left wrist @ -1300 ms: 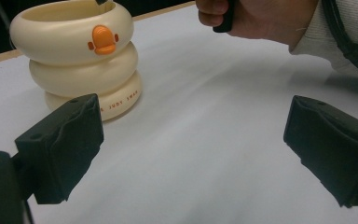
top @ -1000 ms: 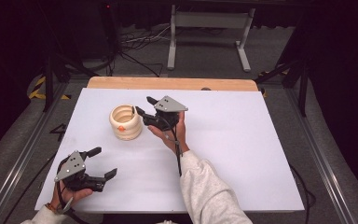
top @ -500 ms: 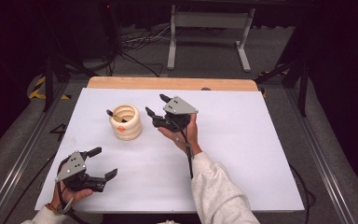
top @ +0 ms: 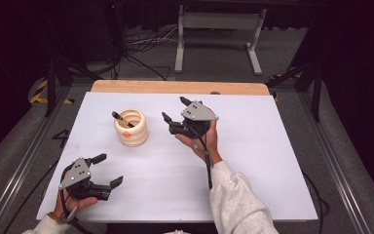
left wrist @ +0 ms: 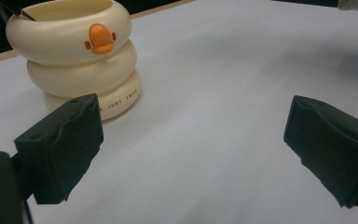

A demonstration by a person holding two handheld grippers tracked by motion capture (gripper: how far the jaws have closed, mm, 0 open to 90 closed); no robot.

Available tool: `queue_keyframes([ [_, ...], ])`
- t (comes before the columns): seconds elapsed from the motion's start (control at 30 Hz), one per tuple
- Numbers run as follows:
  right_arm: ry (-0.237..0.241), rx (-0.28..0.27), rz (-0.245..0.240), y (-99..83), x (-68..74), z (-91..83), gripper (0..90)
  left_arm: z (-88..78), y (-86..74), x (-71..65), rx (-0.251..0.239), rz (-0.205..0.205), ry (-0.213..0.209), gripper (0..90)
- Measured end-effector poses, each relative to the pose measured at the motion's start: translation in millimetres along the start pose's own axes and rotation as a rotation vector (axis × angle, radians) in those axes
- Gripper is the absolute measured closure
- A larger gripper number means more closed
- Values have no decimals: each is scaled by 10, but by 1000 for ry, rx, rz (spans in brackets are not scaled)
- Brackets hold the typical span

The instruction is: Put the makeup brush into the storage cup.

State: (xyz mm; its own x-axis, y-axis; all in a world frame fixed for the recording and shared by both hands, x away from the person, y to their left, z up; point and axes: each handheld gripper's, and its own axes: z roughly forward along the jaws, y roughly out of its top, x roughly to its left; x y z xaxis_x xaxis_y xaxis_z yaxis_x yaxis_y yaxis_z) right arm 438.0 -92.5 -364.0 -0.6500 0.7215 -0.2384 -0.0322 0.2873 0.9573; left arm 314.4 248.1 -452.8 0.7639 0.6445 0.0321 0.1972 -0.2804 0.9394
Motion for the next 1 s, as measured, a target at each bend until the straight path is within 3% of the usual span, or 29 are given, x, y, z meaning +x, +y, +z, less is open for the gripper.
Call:
queue_keyframes([
  [0.53,-60,29,-7,-8,-118,-193,93,4,3,-8,10,8,2,56],
  [1.0,-57,19,-9,-47,-158,-347,32,6,3,-9,12,10,5,55],
])
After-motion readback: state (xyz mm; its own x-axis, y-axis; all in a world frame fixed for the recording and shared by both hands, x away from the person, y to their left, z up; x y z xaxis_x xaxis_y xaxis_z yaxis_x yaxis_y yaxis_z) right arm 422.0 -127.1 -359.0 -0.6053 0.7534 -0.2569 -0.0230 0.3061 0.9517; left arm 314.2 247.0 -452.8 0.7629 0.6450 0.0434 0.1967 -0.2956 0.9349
